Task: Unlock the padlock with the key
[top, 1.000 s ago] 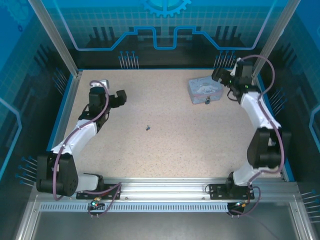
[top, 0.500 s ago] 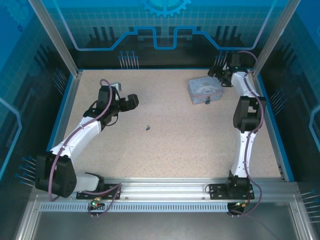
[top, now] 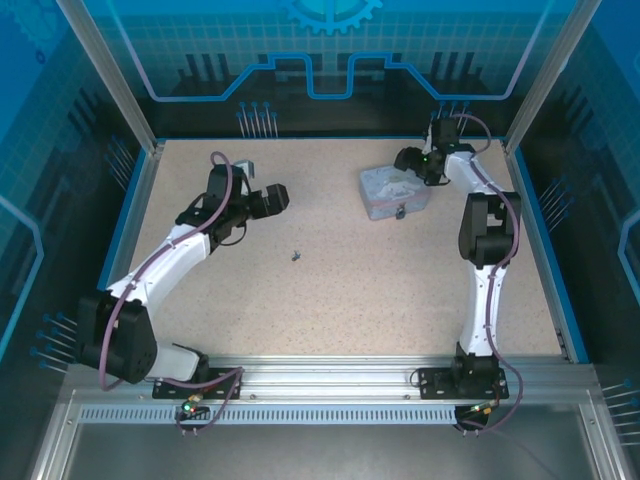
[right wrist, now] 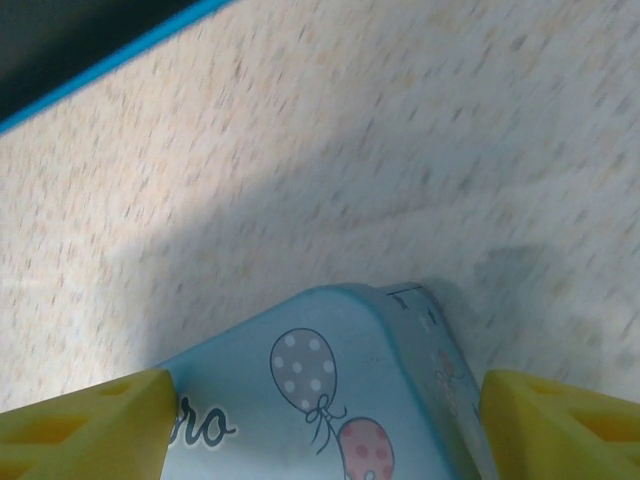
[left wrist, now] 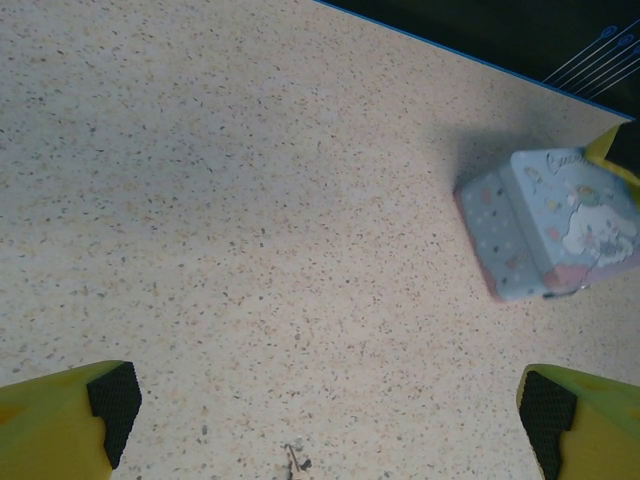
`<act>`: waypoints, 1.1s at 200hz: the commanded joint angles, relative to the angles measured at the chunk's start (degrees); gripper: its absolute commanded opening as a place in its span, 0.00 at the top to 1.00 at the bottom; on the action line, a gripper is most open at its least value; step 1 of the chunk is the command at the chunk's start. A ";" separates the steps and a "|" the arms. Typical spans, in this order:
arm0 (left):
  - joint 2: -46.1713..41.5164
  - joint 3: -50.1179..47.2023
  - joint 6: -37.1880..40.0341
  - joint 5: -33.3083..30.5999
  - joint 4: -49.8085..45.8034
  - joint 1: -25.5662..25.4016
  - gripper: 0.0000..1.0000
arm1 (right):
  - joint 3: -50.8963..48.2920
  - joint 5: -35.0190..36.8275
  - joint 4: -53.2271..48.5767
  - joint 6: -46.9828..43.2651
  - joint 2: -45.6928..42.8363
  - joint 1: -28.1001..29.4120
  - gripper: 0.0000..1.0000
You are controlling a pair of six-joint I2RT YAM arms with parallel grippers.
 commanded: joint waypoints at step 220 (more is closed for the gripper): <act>23.64 14.04 -11.02 2.12 3.47 -16.02 0.01 | -54.59 0.46 22.83 11.99 -40.01 16.20 0.09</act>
